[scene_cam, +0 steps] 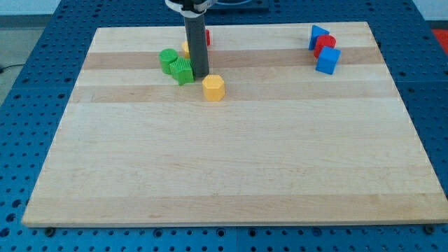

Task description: Place the green blocks diagonally to the bottom left of the red star

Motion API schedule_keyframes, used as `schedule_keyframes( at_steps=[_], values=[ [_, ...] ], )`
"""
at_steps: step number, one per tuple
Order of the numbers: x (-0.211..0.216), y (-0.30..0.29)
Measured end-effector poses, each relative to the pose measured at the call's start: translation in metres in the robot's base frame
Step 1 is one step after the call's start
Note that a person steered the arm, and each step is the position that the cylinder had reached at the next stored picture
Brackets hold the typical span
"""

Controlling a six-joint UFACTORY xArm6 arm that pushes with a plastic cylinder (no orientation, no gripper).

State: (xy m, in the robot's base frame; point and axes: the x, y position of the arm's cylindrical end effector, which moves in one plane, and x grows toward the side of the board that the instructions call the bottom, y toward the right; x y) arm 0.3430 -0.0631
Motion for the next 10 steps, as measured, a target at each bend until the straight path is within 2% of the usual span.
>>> schedule_keyframes(
  at_steps=[1,2,4,7,8,9,10],
  values=[
    [0.028,-0.001],
    [0.031,-0.017],
    [0.005,-0.037],
    [0.000,-0.037],
    [0.013,-0.047],
    [0.045,-0.074],
    [0.037,-0.121]
  ],
)
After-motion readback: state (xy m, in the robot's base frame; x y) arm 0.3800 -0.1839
